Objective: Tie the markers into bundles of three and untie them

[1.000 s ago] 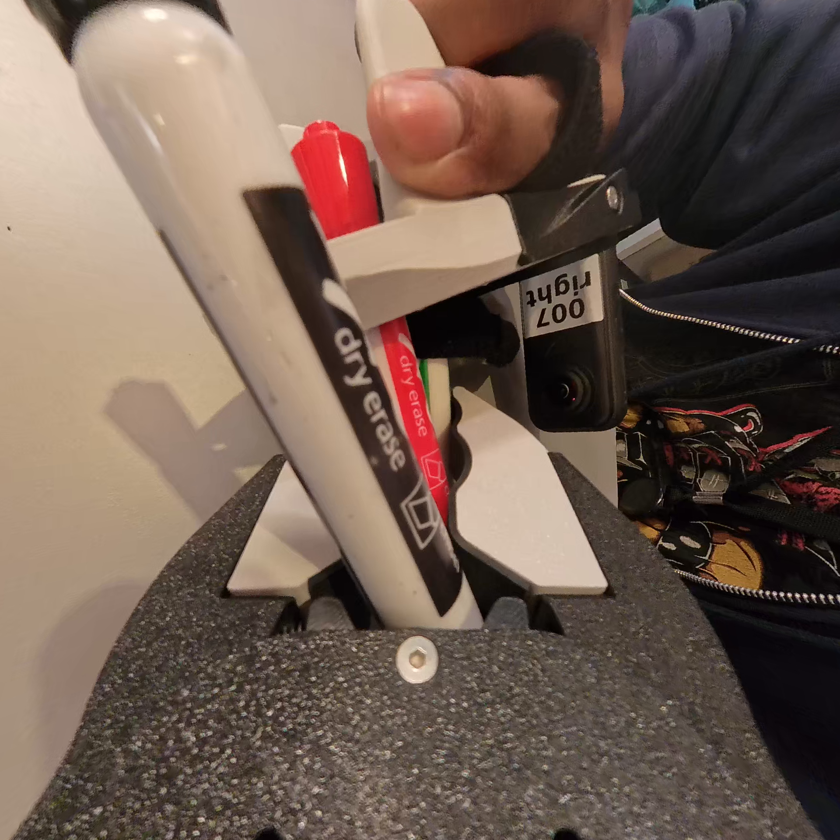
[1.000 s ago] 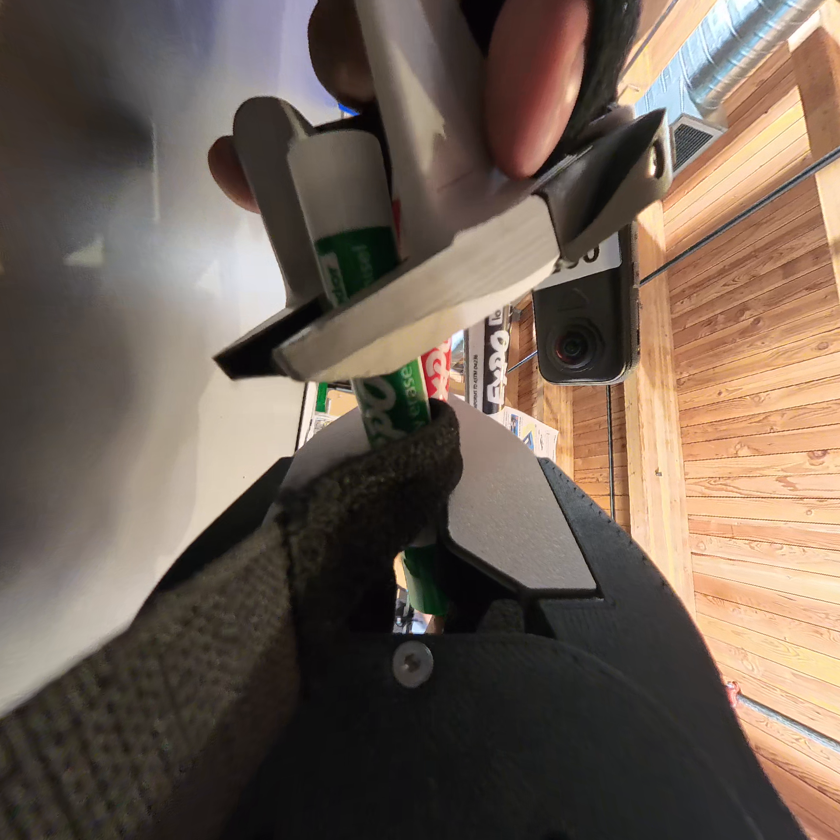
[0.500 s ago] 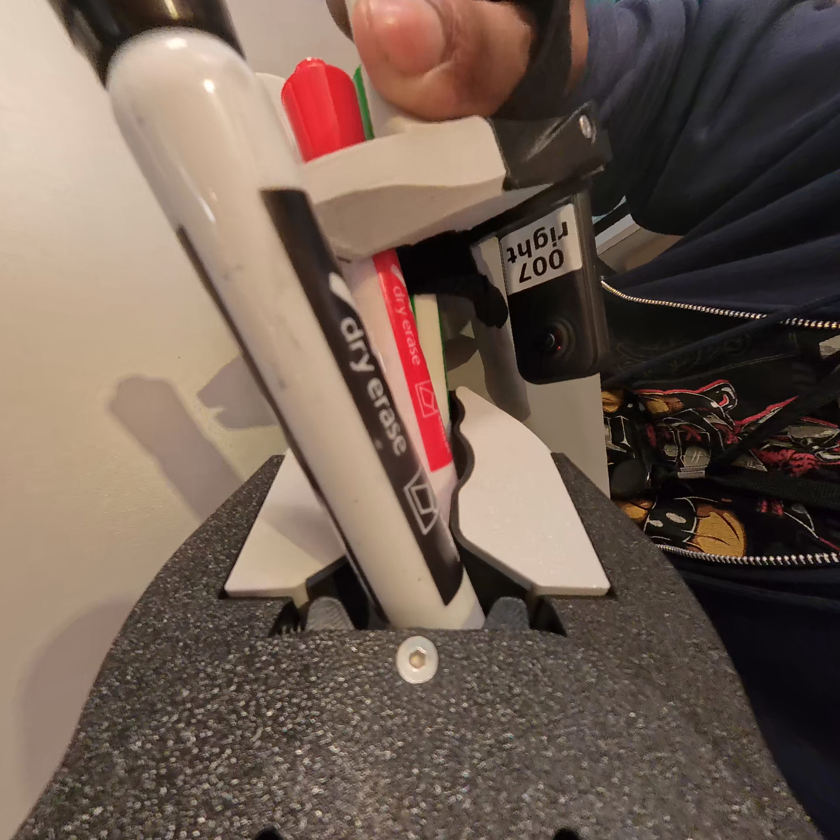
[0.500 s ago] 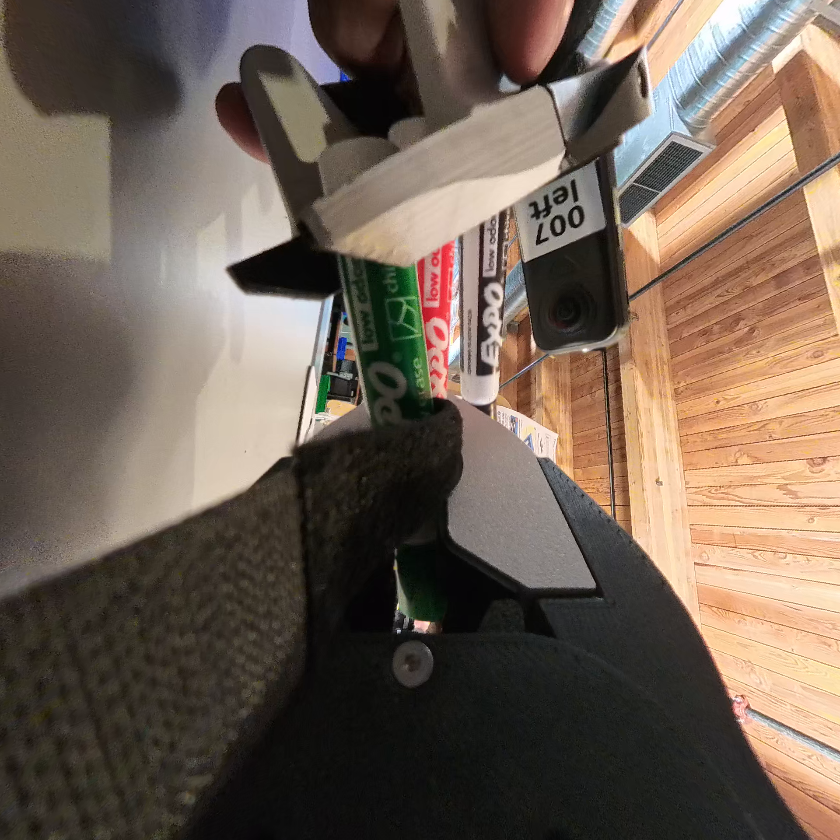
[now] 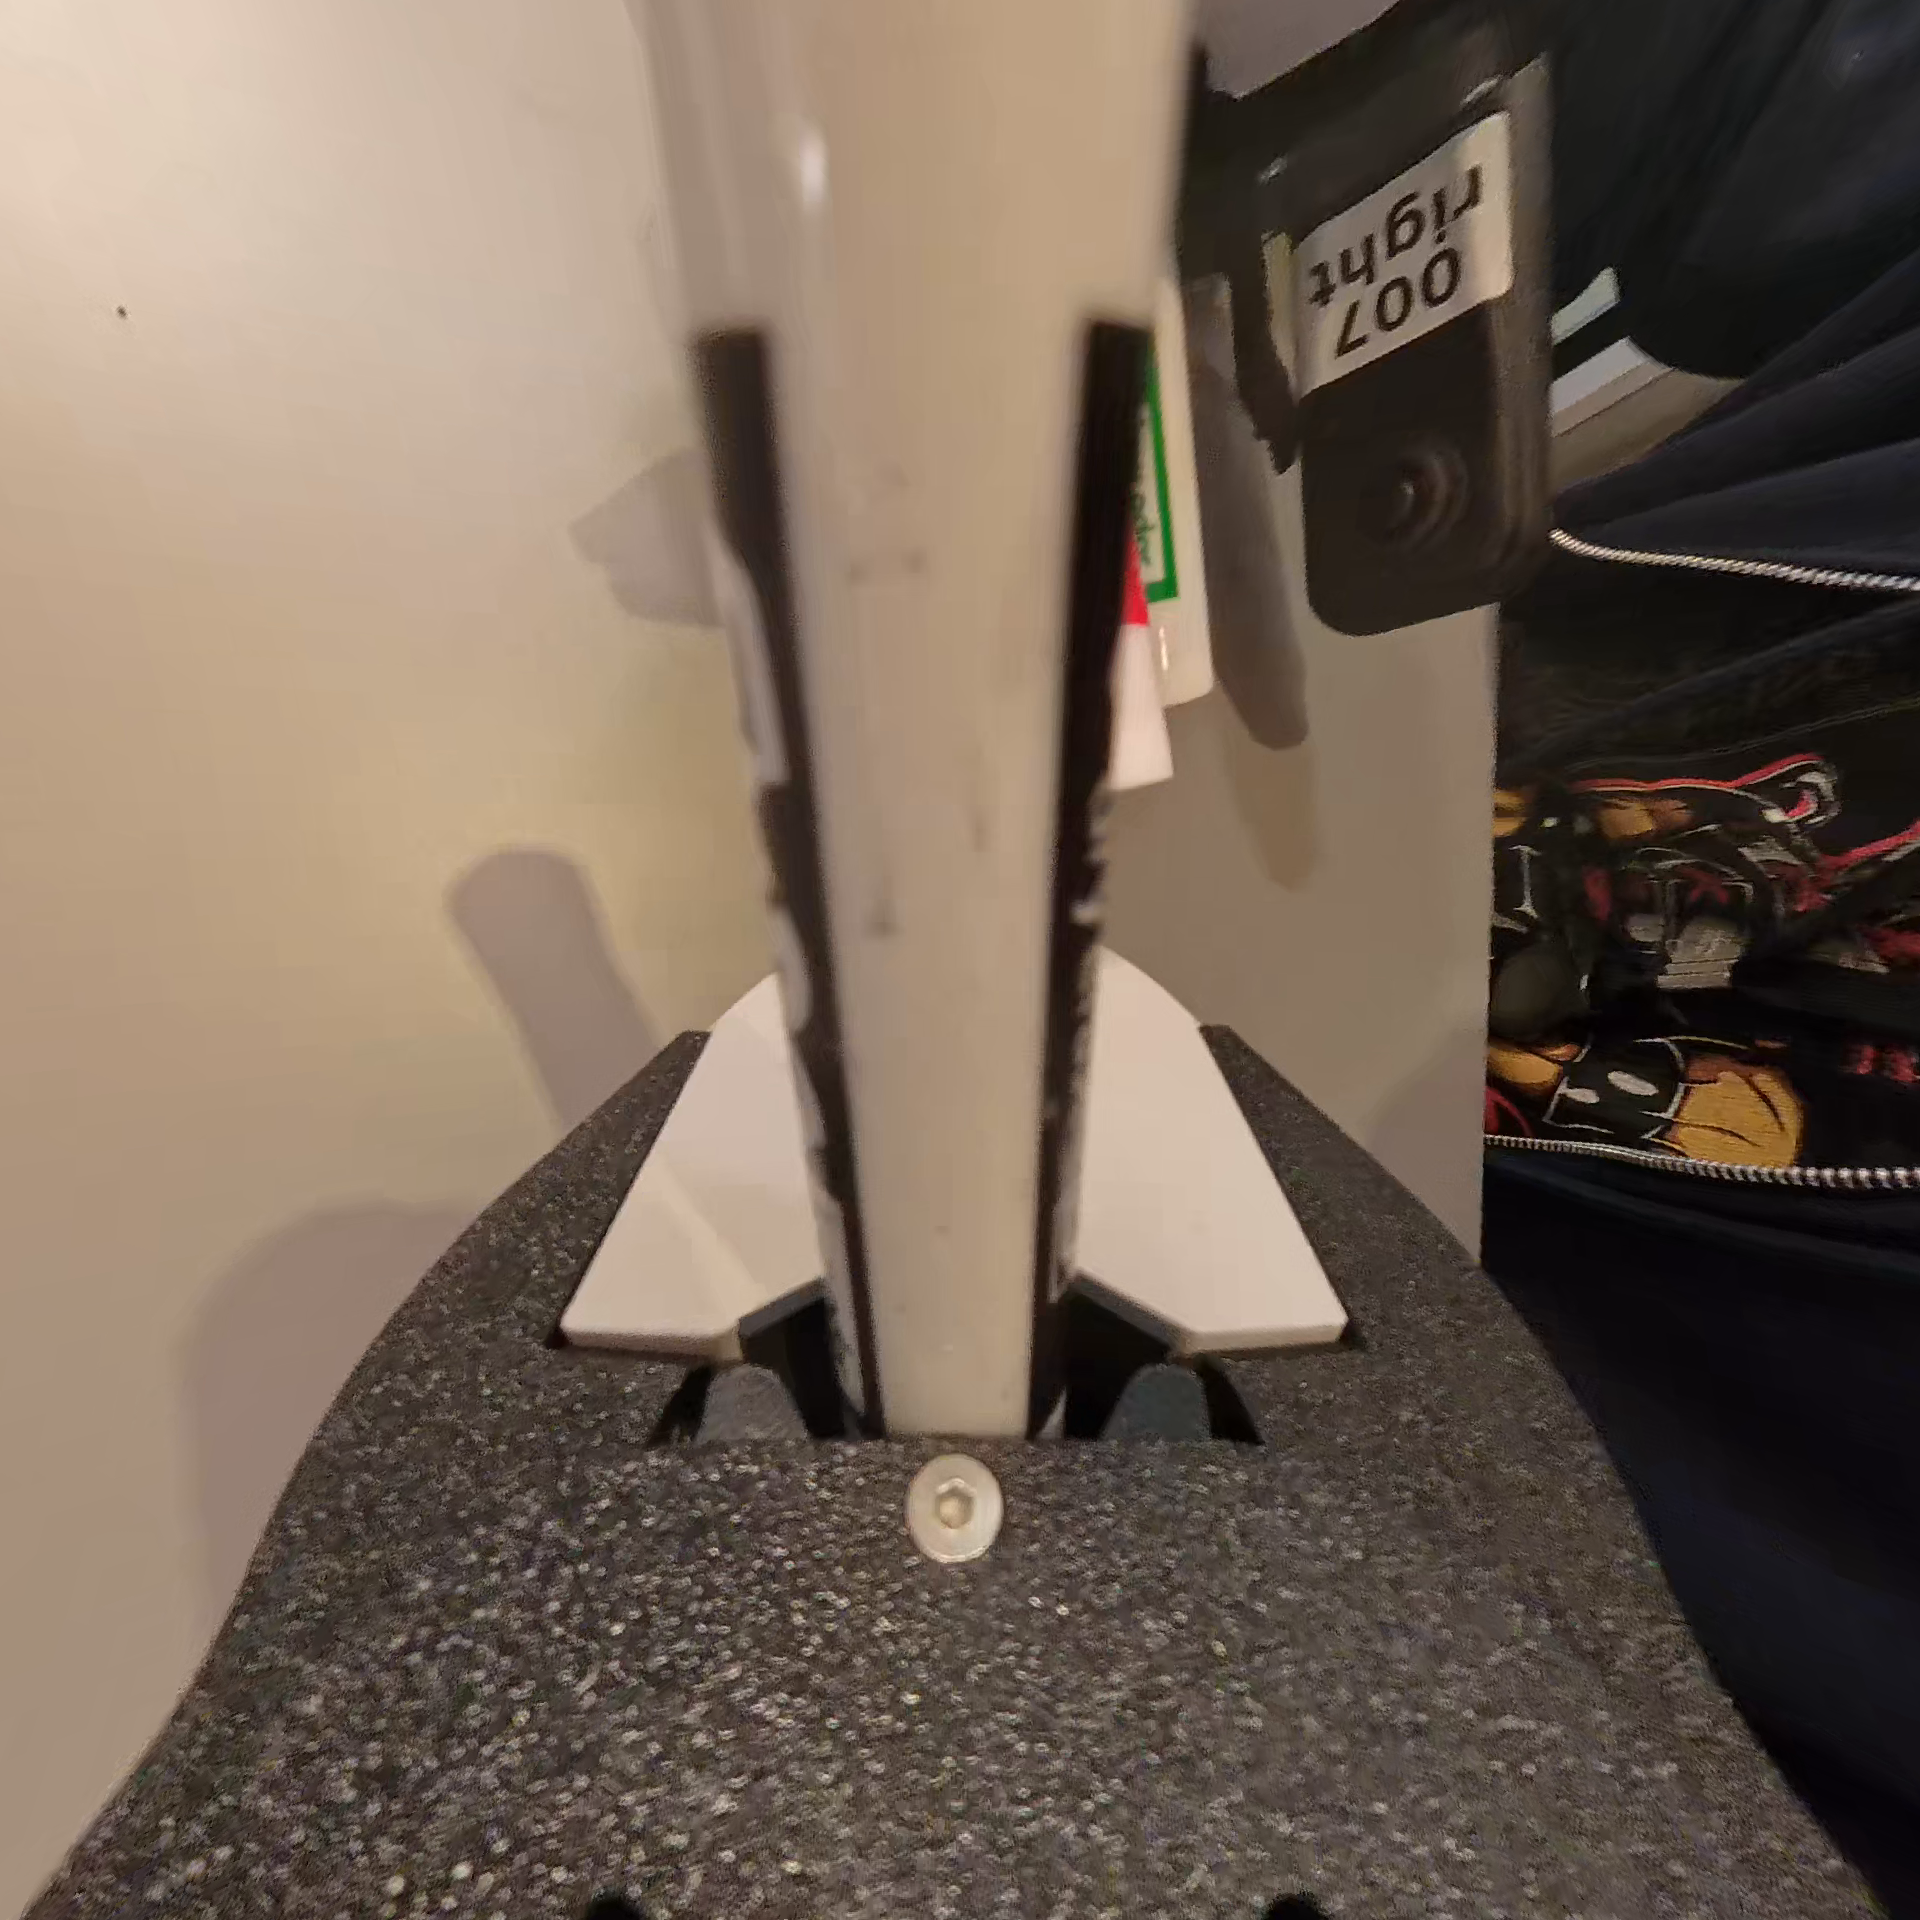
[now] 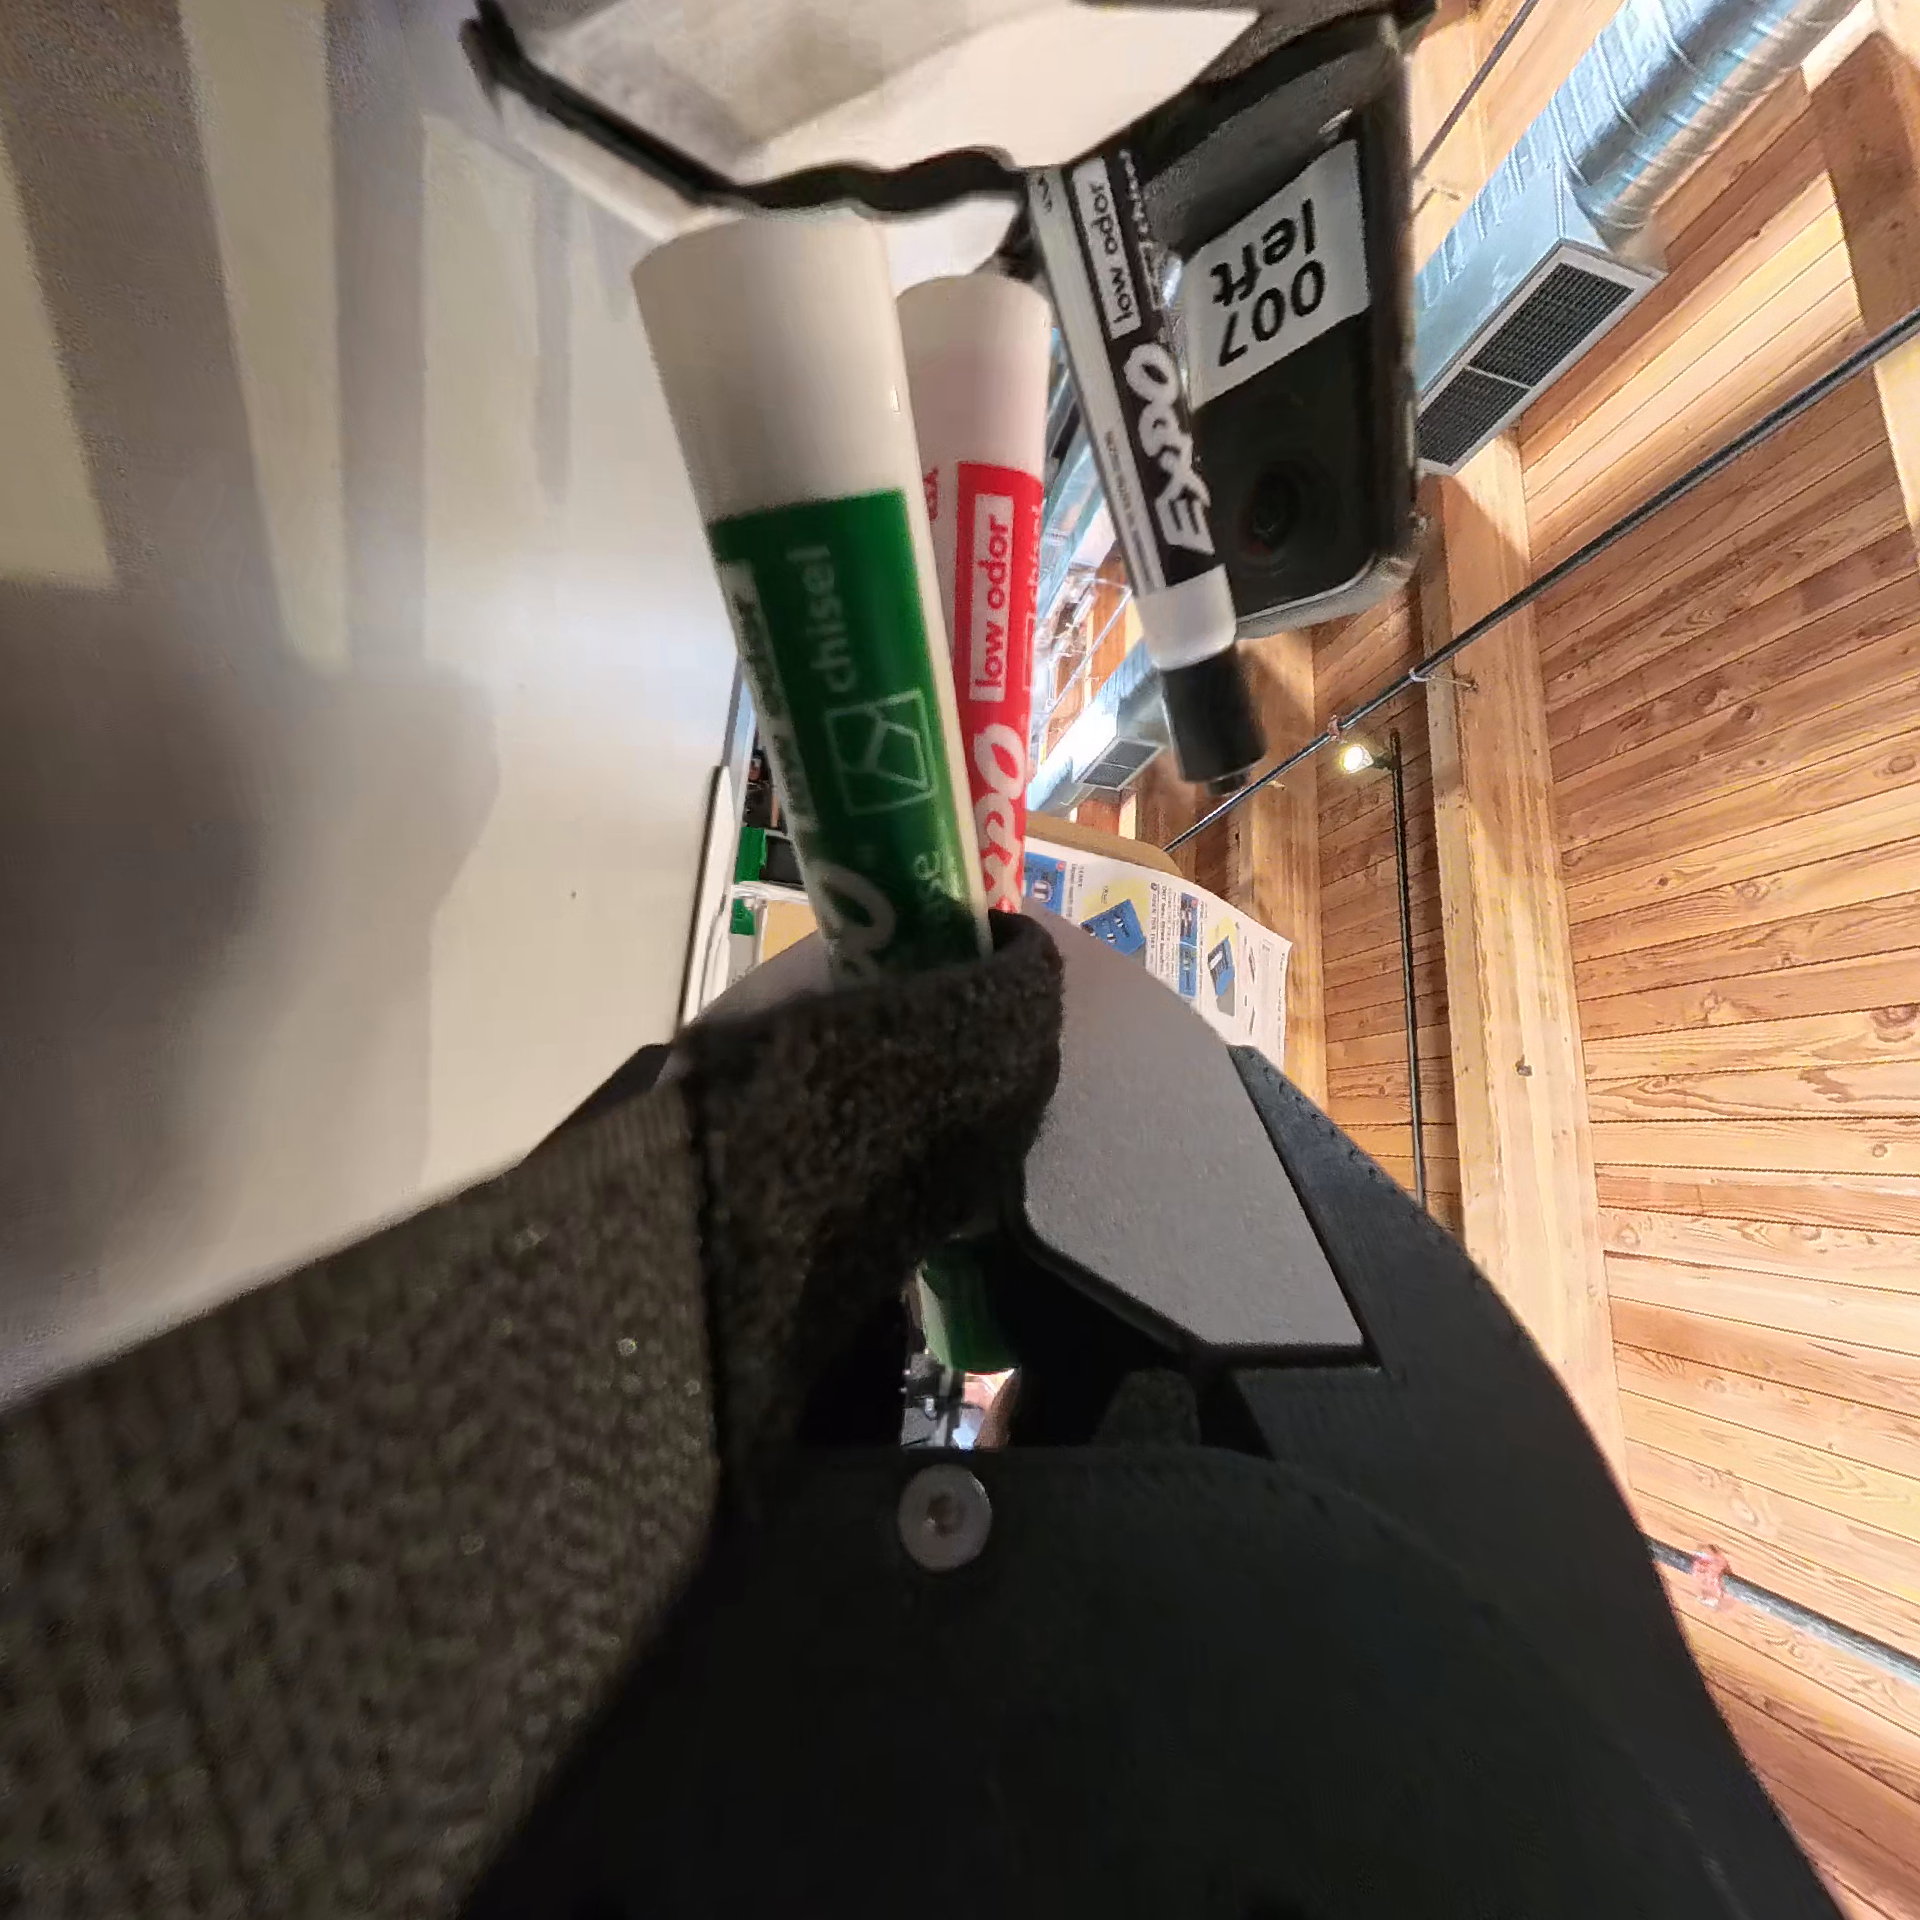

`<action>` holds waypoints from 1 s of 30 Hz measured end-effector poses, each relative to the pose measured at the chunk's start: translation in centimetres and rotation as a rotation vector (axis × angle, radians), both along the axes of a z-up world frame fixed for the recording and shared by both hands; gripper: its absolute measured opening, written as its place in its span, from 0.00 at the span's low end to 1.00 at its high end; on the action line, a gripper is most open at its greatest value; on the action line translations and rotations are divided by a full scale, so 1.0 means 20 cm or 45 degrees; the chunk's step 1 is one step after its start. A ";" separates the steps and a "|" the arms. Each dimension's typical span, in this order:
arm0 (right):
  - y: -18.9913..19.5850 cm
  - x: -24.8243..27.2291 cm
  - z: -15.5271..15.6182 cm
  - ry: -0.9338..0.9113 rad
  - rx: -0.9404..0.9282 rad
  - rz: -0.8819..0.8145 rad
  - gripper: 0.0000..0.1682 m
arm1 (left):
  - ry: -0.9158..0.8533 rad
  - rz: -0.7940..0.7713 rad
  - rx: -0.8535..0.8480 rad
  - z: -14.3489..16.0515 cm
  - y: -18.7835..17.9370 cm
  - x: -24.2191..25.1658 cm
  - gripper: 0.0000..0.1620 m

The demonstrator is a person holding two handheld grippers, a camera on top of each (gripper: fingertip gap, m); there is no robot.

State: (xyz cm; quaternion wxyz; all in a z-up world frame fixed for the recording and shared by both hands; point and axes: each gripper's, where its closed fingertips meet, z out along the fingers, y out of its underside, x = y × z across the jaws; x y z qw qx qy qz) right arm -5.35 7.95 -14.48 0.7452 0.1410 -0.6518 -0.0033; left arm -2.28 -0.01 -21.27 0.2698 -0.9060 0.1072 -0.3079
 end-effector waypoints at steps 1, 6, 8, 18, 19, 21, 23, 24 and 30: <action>0.00 0.00 0.00 -0.008 -0.003 -0.001 0.08 | 0.023 0.001 -0.014 -0.01 -0.01 0.00 0.01; -0.01 0.00 -0.01 -0.029 -0.007 -0.001 0.08 | 0.081 0.007 -0.052 -0.02 -0.02 -0.01 0.01; -0.01 0.00 0.00 -0.024 -0.021 -0.008 0.08 | 0.120 0.023 -0.062 -0.03 -0.02 -0.02 0.02; 0.00 0.00 0.01 -0.051 -0.051 -0.015 0.08 | 0.368 0.067 -0.098 -0.04 -0.04 -0.10 0.09; 0.00 0.00 0.01 -0.053 -0.053 -0.016 0.08 | 0.363 0.064 -0.096 -0.04 -0.04 -0.10 0.10; 0.00 0.01 0.01 -0.059 -0.057 -0.015 0.08 | 0.367 0.054 -0.086 -0.04 -0.04 -0.09 0.11; 0.00 0.01 0.01 -0.063 -0.057 -0.013 0.08 | 0.363 0.036 -0.082 -0.04 -0.04 -0.08 0.11; 0.00 0.01 0.01 -0.066 -0.058 -0.011 0.08 | 0.365 0.025 -0.080 -0.04 -0.04 -0.08 0.11; -0.02 0.01 0.01 -0.072 -0.064 0.003 0.08 | 0.366 -0.001 -0.072 -0.04 -0.04 -0.05 0.13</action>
